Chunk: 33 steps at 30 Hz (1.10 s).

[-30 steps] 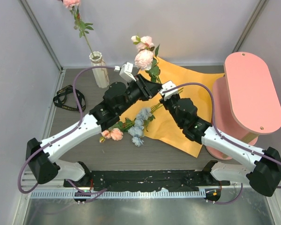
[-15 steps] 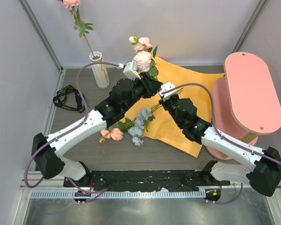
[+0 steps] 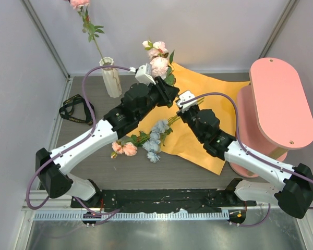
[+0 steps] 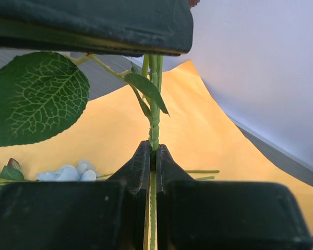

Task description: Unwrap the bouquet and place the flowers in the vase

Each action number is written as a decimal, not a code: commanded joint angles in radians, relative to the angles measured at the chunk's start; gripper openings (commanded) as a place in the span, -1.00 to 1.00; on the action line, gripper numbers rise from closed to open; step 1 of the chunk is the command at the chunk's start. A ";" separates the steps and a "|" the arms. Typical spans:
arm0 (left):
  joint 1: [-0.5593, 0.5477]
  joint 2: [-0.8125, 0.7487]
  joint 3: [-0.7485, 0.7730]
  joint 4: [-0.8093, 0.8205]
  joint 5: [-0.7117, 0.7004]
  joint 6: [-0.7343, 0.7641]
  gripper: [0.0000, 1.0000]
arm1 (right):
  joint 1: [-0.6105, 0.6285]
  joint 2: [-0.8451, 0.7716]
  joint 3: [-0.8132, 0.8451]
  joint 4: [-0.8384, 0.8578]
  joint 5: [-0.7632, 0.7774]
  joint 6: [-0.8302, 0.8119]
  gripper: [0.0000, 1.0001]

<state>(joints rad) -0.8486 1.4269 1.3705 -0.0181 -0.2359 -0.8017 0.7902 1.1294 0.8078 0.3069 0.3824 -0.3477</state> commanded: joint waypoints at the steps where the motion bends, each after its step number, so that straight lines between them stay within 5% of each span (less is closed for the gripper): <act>1: 0.006 0.007 0.030 -0.008 -0.034 0.001 -0.27 | 0.007 -0.034 0.008 0.066 -0.020 0.018 -0.98; 12: 0.017 0.073 0.068 0.013 -0.037 0.021 -0.39 | 0.024 -0.039 0.011 0.051 -0.034 0.013 -0.98; 19: 0.019 0.063 0.065 0.085 -0.014 0.087 -1.00 | 0.043 -0.031 0.037 0.011 -0.045 -0.002 -0.98; 20: 0.017 0.061 0.059 0.093 -0.007 0.097 -1.00 | 0.043 -0.026 0.048 -0.018 -0.046 0.004 -0.90; 22: 0.017 0.050 0.059 0.096 0.001 0.139 -1.00 | 0.043 -0.019 0.073 -0.047 0.007 0.062 -0.43; 23: 0.020 0.044 0.064 0.092 0.007 0.160 -1.00 | 0.043 -0.016 0.102 -0.098 0.030 0.093 0.10; 25: 0.023 0.023 0.064 0.078 0.010 0.232 -1.00 | 0.043 -0.026 0.142 -0.164 0.062 0.176 0.62; 33: 0.252 -0.040 0.142 -0.066 0.148 0.426 -1.00 | 0.043 -0.250 0.116 -0.492 0.138 0.518 0.82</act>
<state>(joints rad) -0.7216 1.4712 1.4338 -0.0681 -0.1295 -0.5243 0.8310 1.0245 0.9268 -0.0418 0.4786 -0.0223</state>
